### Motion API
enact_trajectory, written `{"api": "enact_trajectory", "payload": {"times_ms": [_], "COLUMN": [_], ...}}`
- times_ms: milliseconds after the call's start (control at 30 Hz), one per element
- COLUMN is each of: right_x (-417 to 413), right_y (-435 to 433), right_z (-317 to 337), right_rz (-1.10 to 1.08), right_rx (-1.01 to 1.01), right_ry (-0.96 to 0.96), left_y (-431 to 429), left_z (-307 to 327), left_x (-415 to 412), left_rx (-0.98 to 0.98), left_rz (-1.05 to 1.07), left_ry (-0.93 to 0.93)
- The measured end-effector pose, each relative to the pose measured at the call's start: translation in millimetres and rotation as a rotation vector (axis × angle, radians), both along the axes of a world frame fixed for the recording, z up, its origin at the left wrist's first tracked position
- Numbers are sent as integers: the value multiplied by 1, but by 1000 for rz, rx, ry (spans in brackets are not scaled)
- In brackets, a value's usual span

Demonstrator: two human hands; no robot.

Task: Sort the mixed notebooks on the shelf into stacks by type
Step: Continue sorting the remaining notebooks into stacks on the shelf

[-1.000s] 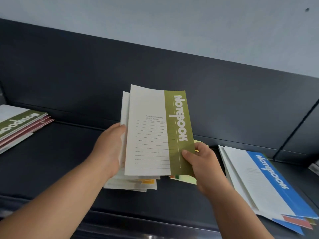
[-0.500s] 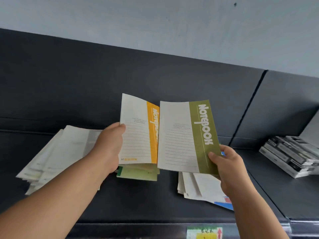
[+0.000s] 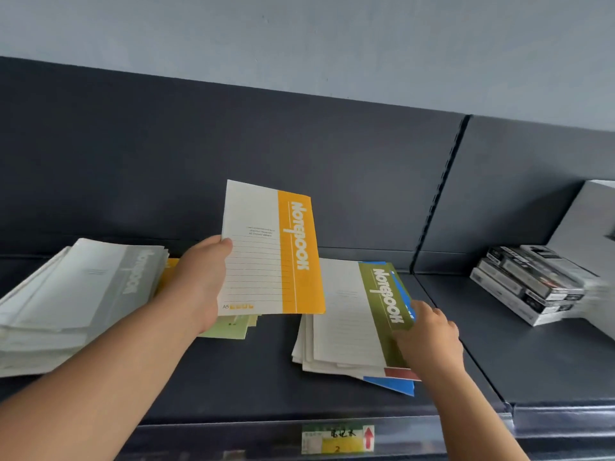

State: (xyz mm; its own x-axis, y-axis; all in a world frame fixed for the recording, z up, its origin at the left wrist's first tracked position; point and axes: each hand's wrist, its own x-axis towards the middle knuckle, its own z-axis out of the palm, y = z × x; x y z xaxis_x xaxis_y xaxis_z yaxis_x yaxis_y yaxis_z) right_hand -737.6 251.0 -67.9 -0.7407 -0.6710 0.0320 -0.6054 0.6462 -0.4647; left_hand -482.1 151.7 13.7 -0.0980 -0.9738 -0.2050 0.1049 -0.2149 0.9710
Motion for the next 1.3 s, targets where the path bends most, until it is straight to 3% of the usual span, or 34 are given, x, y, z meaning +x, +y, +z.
{"api": "enact_trajectory", "payload": {"times_ms": [200,300,367,467,800,1000,1133,1300], "right_x": [38,74,99,133,230,299,334,373], "right_y": [-13,-25,-35,-48,-81,-120,-141,-138], "right_z": [16,34,42,41,41,38,24,16], "right_rz": [292,450,534,685,757,672,587,548], "right_rx": [-463,-610,-548,-357,-285,-295,-227,64], "right_ry": [-269,-606,-872,-960,-817,-753,-411,58], "left_y": [11,17,23,29,28,2,-11,-20], "left_z": [-6,-6,-5,-7,-17,-21,-28,-42], "left_x": [9,23,36,59,154,234,291,352], "left_rx": [0,-10,-21,-37,-19,-106,-159,-246], "left_rz": [52,80,108,176,273,308,238,135], "left_ry": [-34,-41,-51,-71,-94,-266,-416,-685]}}
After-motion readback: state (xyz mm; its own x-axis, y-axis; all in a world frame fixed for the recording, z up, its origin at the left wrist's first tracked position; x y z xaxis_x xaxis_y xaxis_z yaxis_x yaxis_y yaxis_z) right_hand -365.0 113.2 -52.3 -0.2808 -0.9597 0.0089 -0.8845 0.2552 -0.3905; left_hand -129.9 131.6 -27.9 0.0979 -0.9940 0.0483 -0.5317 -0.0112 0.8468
